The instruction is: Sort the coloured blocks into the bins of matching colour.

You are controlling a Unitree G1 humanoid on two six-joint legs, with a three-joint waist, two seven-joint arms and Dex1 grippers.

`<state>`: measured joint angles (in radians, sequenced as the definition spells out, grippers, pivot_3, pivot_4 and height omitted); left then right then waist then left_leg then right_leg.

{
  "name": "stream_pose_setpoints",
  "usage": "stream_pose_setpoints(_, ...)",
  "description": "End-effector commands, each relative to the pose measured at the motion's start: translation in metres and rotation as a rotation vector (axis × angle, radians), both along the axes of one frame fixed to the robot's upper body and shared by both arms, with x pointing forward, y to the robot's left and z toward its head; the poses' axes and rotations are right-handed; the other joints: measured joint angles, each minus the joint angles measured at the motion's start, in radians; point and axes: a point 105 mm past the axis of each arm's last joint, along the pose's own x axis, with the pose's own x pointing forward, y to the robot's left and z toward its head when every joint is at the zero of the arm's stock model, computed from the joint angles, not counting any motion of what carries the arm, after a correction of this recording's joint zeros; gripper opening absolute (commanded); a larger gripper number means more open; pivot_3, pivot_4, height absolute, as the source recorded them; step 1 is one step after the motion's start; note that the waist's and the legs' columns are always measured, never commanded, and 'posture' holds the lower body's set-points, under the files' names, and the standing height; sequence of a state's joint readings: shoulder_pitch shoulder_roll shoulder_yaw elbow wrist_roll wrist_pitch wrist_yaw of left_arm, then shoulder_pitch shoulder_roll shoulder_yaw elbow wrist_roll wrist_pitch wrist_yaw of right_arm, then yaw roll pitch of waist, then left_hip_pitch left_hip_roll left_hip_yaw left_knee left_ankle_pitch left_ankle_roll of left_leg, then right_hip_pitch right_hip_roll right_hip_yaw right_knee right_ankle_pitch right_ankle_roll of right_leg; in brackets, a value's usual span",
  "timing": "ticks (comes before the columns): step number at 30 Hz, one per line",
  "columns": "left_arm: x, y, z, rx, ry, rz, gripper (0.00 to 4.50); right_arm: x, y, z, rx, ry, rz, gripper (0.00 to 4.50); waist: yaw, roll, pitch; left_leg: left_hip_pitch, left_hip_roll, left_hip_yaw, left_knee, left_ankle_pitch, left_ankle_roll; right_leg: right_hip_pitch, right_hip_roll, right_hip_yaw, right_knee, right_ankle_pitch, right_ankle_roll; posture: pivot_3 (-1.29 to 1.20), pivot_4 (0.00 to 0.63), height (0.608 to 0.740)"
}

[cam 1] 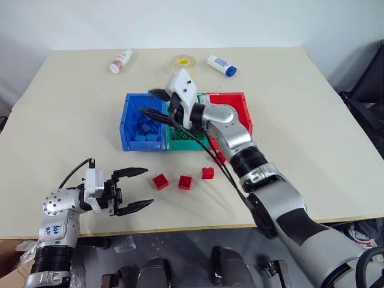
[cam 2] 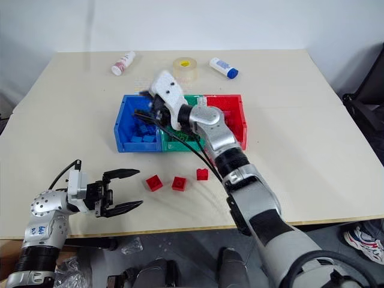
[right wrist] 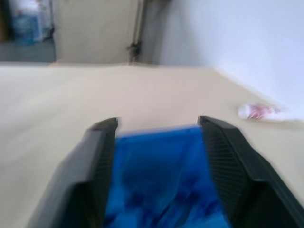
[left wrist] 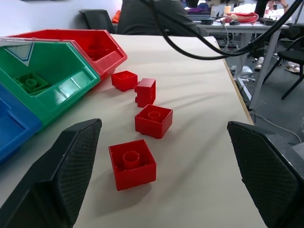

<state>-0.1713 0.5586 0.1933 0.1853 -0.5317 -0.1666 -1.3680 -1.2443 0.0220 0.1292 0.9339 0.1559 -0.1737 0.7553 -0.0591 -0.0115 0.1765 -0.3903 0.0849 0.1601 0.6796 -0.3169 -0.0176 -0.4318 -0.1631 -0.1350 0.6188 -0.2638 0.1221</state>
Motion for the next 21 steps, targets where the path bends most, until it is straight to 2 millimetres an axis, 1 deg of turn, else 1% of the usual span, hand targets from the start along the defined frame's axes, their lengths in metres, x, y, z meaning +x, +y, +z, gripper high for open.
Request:
stream_pose_setpoints(1, -0.001, 0.003, 0.007, -0.012, -0.038, 0.017, 4.50, -0.002, -0.007, 0.005, 0.044, -0.052, 0.009, 4.28, 0.001, 0.000, 0.000, 0.000, 0.000, 0.000, 0.000, 0.000, 0.000, 0.000, 0.000, 0.000, 0.000, 0.000, 0.000, 0.00, 0.150, 0.740)
stream_pose_setpoints(3, -0.001, 0.004, 0.007, -0.013, -0.037, 0.021, 4.50, -0.009, -0.014, -0.008, 0.005, -0.051, 0.068, 4.28, 0.001, 0.000, 0.000, 0.000, 0.000, 0.000, 0.000, 0.000, 0.000, 0.000, 0.000, 0.000, 0.000, 0.000, 0.000, 0.00, 0.150, 0.740)
stream_pose_setpoints(5, -0.001, 0.004, 0.006, -0.013, -0.036, 0.022, 4.50, -0.011, -0.023, -0.017, -0.021, -0.044, 0.088, 4.28, 0.001, 0.000, 0.000, 0.000, 0.000, 0.000, 0.000, 0.000, 0.000, 0.000, 0.000, 0.000, 0.000, 0.000, 0.000, 0.00, 0.150, 0.740)
stream_pose_setpoints(6, -0.002, 0.004, 0.006, -0.013, -0.035, 0.021, 4.50, -0.013, -0.031, -0.023, -0.040, -0.038, 0.096, 4.28, 0.000, 0.000, 0.000, 0.000, 0.000, 0.000, 0.000, 0.000, 0.000, 0.000, 0.000, 0.000, 0.000, 0.000, 0.000, 0.00, 0.150, 0.740)
stream_pose_setpoints(9, -0.001, 0.003, 0.005, -0.017, -0.033, 0.016, 4.50, -0.026, -0.062, -0.044, -0.133, -0.011, 0.158, 4.28, 0.004, 0.000, 0.000, 0.000, 0.000, 0.000, 0.000, 0.000, 0.000, 0.000, 0.000, 0.000, 0.000, 0.000, 0.000, 0.00, 0.150, 0.740)
stream_pose_setpoints(10, -0.001, 0.002, 0.005, -0.019, -0.032, 0.014, 4.50, -0.030, -0.068, -0.048, -0.154, 0.001, 0.171, 4.28, 0.004, 0.000, 0.000, 0.000, 0.000, -0.001, 0.000, 0.000, 0.000, 0.000, 0.000, 0.000, 0.000, 0.000, 0.000, 0.00, 0.150, 0.740)
stream_pose_setpoints(12, 0.000, 0.002, 0.005, -0.020, -0.031, 0.009, 4.50, -0.036, -0.091, -0.061, -0.218, 0.068, 0.167, 4.28, 0.003, 0.000, 0.000, 0.000, 0.000, 0.000, 0.000, 0.000, 0.000, 0.000, 0.000, 0.000, 0.000, 0.000, 0.000, 0.00, 0.150, 0.740)
stream_pose_setpoints(14, 0.002, 0.001, 0.004, -0.022, -0.025, 0.003, 4.50, -0.043, -0.117, -0.071, -0.270, 0.096, 0.149, 4.28, 0.004, 0.000, 0.000, 0.000, 0.000, 0.000, 0.000, 0.000, 0.000, 0.000, 0.000, 0.000, 0.000, 0.000, 0.000, 0.00, 0.150, 0.740)
stream_pose_setpoints(16, 0.002, 0.001, 0.004, -0.023, -0.021, -0.004, 4.50, -0.049, -0.135, -0.075, -0.294, 0.118, 0.128, 4.28, 0.005, 0.000, 0.000, 0.000, 0.000, 0.000, 0.000, 0.000, 0.000, 0.000, 0.000, 0.000, 0.000, 0.000, 0.000, 0.00, 0.150, 0.740)
stream_pose_setpoints(18, 0.003, 0.002, 0.003, -0.021, -0.019, -0.008, 4.50, -0.057, -0.160, -0.078, -0.318, 0.153, 0.102, 4.28, 0.005, 0.000, 0.000, 0.000, 0.000, 0.000, 0.001, 0.000, 0.000, 0.000, 0.000, 0.000, -0.001, 0.000, 0.000, 0.00, 0.150, 0.740)
stream_pose_setpoints(19, 0.004, 0.002, 0.003, -0.020, -0.018, -0.009, 4.50, -0.060, -0.176, -0.082, -0.336, 0.184, 0.068, 4.28, 0.005, 0.000, 0.000, 0.000, 0.000, 0.000, 0.000, -0.001, 0.000, 0.000, 0.000, 0.000, -0.001, 0.000, 0.000, 0.00, 0.150, 0.740)
stream_pose_setpoints(21, 0.005, 0.003, 0.002, -0.020, -0.016, -0.012, 4.50, -0.066, -0.200, -0.087, -0.368, 0.243, 0.010, 4.28, 0.009, 0.000, 0.000, 0.000, 0.000, 0.000, 0.000, -0.001, 0.000, 0.000, 0.000, 0.000, -0.001, 0.000, 0.000, 0.00, 0.150, 0.740)
